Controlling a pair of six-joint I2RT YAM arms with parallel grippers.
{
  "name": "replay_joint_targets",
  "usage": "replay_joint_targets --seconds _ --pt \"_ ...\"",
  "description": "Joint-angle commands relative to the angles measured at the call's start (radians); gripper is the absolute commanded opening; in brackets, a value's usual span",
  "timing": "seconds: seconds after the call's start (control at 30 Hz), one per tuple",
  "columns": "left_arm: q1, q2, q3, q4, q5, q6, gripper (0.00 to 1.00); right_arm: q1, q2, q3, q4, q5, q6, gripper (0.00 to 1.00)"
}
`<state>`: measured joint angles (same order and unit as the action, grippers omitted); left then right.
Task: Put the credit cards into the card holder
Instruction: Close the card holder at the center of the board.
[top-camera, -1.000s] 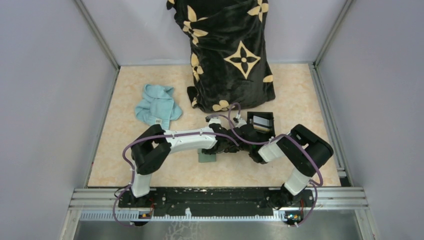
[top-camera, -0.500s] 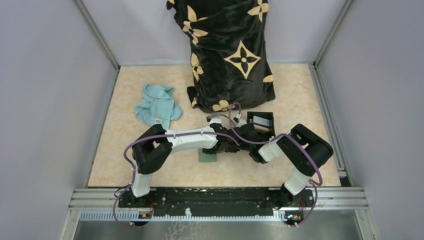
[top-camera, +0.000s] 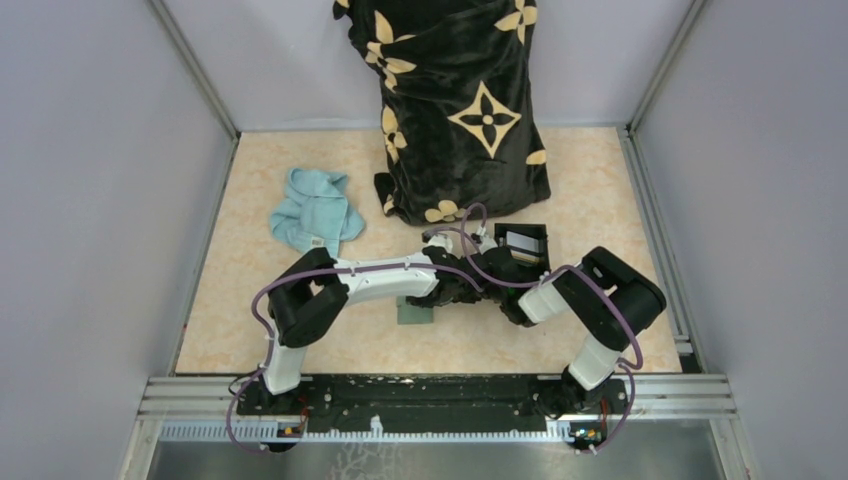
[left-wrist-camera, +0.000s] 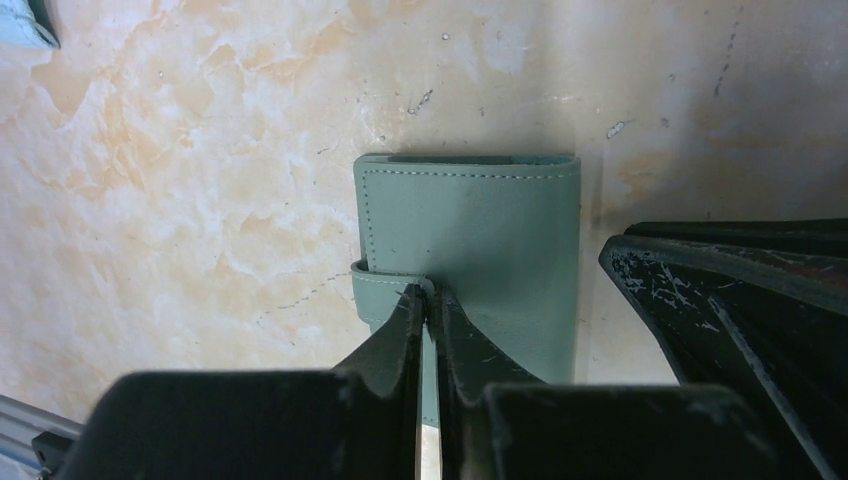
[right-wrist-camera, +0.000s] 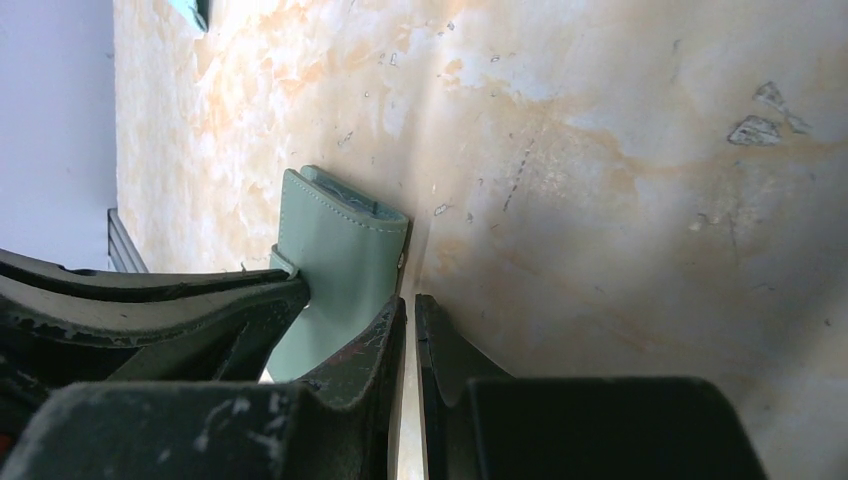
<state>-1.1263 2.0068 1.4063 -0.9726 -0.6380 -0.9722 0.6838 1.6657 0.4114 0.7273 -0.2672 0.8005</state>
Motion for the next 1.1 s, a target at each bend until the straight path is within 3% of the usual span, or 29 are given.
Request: replay_joint_targets --seconds 0.0,0.17,0.6,1.07 --pt "-0.037 0.145 0.094 0.314 0.118 0.01 0.07 0.123 0.038 -0.013 -0.104 0.086 -0.029 0.1" --pt "-0.045 0.149 0.1 0.304 0.134 0.004 0.08 0.123 0.022 -0.029 -0.111 0.101 -0.029 0.1" --pt "-0.052 0.098 0.111 0.304 0.114 -0.018 0.24 0.12 -0.004 -0.012 -0.153 0.106 -0.051 0.11" --pt "-0.061 0.075 0.114 0.307 0.085 -0.035 0.26 0.12 -0.005 -0.002 -0.172 0.105 -0.062 0.11"
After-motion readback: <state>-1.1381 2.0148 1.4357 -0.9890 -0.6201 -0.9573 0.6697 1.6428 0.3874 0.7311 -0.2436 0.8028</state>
